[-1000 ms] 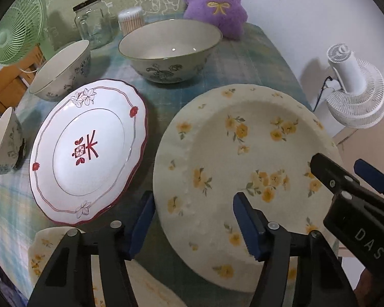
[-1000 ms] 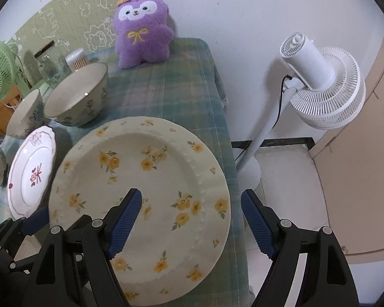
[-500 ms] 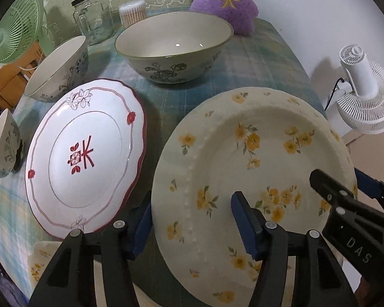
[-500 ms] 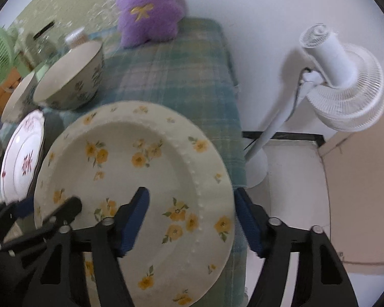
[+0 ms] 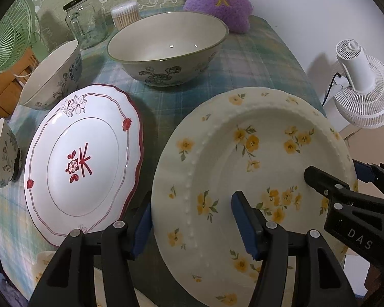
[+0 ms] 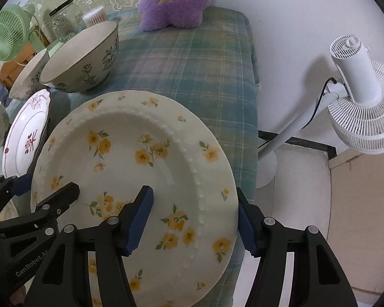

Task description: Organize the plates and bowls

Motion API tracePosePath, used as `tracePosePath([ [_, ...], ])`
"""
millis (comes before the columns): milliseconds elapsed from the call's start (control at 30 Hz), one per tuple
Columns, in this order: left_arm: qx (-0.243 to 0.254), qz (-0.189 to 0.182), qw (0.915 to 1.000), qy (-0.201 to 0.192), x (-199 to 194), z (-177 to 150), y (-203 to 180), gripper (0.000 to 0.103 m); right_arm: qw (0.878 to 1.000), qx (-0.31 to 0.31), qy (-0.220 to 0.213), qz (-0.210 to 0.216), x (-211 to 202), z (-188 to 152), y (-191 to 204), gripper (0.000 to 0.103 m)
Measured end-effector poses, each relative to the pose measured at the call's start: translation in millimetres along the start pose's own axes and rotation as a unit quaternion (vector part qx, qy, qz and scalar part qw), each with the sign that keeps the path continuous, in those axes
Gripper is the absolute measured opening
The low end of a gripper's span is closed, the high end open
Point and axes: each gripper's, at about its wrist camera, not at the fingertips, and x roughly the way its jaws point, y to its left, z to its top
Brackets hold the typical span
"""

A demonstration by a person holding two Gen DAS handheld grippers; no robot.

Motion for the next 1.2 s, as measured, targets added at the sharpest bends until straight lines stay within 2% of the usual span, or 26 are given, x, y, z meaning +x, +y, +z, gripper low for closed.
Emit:
tracePosePath([
  [233,0.003,-0.012,0.9999,0.006,-1,0,2,0.059,1.000,0.003,-0.001,-0.015,-8,-3,3,0.060],
  [400,0.019,-0.012,0.9997,0.011,-4,-1,-1,0.055,0.999,0.036,0.017,-0.010,-11,-13,-4,0.057],
  [733,0.035,-0.015,0.9991,0.018,-8,-11,1,0.055,0.997,0.070,0.019,-0.011,-18,-33,-5,0.053],
  [900,0.034,-0.023,0.9990,0.019,-5,-12,5,0.051,0.997,0.080,0.019,-0.009,-17,-36,-7,0.049],
  [1200,0.022,-0.031,0.9987,0.034,-9,-8,11,0.050,0.996,0.089,0.024,-0.013,-22,-31,-7,0.049],
])
